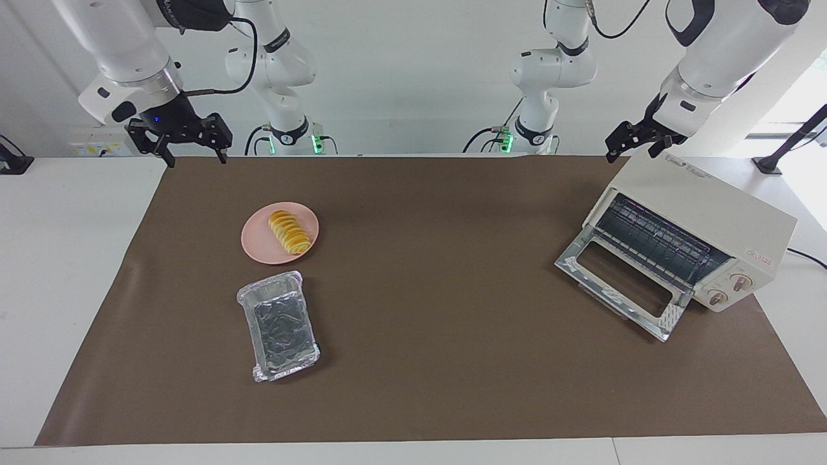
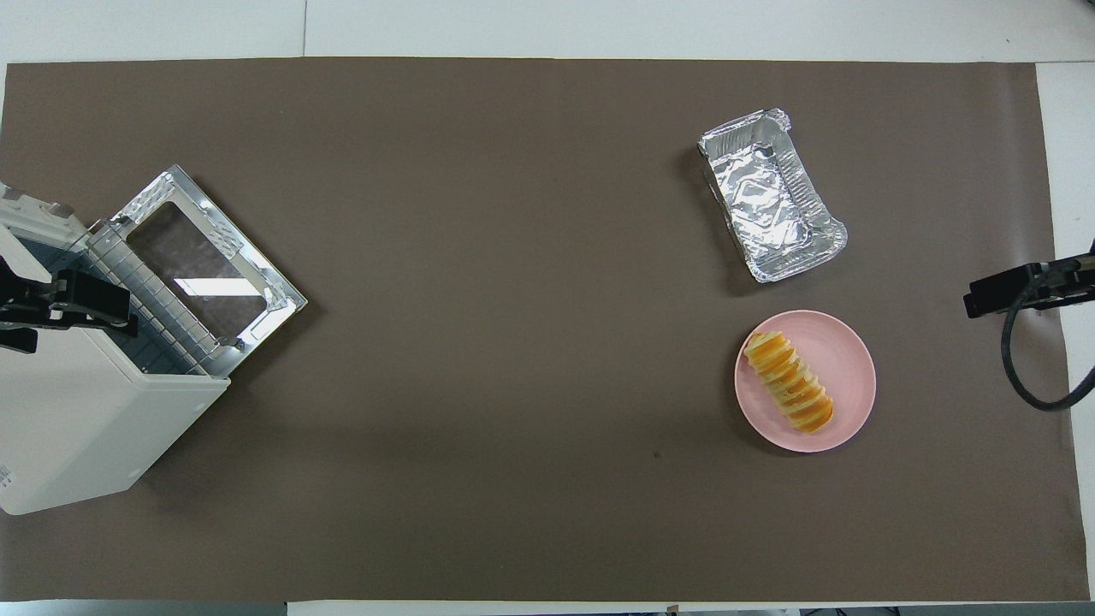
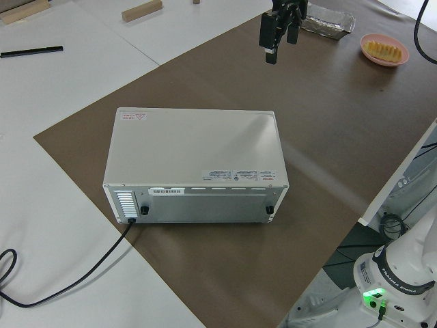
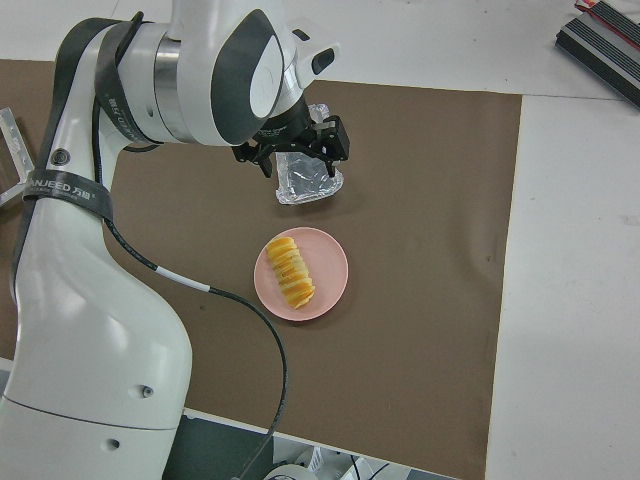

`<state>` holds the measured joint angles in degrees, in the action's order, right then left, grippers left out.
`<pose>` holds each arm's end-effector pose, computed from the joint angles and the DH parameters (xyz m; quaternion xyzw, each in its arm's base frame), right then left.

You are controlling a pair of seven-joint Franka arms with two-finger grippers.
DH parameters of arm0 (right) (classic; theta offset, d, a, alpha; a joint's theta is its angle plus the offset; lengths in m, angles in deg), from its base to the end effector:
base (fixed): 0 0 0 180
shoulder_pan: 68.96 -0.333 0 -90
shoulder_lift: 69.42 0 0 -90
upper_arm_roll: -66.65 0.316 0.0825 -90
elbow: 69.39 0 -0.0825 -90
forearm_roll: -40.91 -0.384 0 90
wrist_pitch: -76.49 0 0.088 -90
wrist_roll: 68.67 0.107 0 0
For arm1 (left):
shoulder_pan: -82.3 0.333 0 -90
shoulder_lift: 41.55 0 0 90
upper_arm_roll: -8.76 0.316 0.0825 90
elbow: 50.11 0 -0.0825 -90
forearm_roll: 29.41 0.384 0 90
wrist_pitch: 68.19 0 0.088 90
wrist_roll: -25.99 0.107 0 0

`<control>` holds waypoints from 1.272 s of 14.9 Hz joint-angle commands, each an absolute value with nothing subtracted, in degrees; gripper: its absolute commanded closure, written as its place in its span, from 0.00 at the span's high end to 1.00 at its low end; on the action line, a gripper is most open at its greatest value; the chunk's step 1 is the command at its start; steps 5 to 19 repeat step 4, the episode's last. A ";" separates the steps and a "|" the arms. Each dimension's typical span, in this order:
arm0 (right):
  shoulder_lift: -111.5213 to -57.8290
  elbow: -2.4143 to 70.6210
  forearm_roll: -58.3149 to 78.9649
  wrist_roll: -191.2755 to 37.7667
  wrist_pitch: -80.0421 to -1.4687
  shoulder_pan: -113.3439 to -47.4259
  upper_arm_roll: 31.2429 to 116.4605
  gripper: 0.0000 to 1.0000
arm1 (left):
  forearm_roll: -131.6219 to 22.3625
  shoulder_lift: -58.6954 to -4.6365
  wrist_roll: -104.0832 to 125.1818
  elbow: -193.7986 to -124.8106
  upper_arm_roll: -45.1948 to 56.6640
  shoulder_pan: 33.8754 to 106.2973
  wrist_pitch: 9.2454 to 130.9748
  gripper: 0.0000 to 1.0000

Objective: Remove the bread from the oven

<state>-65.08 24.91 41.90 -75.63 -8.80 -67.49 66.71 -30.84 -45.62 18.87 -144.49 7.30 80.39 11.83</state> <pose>0.5211 -0.0148 0.6233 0.9980 0.0480 -0.0413 0.0057 0.5107 -0.0336 0.6135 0.9954 0.0316 -0.0904 0.0033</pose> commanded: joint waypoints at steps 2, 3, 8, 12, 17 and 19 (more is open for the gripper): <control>-65.56 23.78 39.60 -76.84 -7.80 -65.44 67.44 1.00 | -29.93 -45.68 19.66 -144.06 6.74 81.16 10.83 1.00; -65.55 23.78 39.68 -76.84 -7.80 -65.53 67.44 1.00 | -29.93 -45.68 19.66 -144.06 6.74 81.16 10.83 1.00; -65.55 23.78 39.68 -76.84 -7.80 -65.53 67.44 1.00 | -29.93 -45.68 19.66 -144.06 6.74 81.16 10.83 1.00; -65.55 23.78 39.68 -76.84 -7.80 -65.53 67.44 1.00 | -29.93 -45.68 19.66 -144.06 6.74 81.16 10.83 1.00; -65.55 23.78 39.68 -76.84 -7.80 -65.53 67.44 1.00 | -29.93 -45.68 19.66 -144.06 6.74 81.16 10.83 1.00; -65.55 23.78 39.68 -76.84 -7.80 -65.53 67.44 1.00 | -29.93 -45.68 19.66 -144.06 6.74 81.16 10.83 1.00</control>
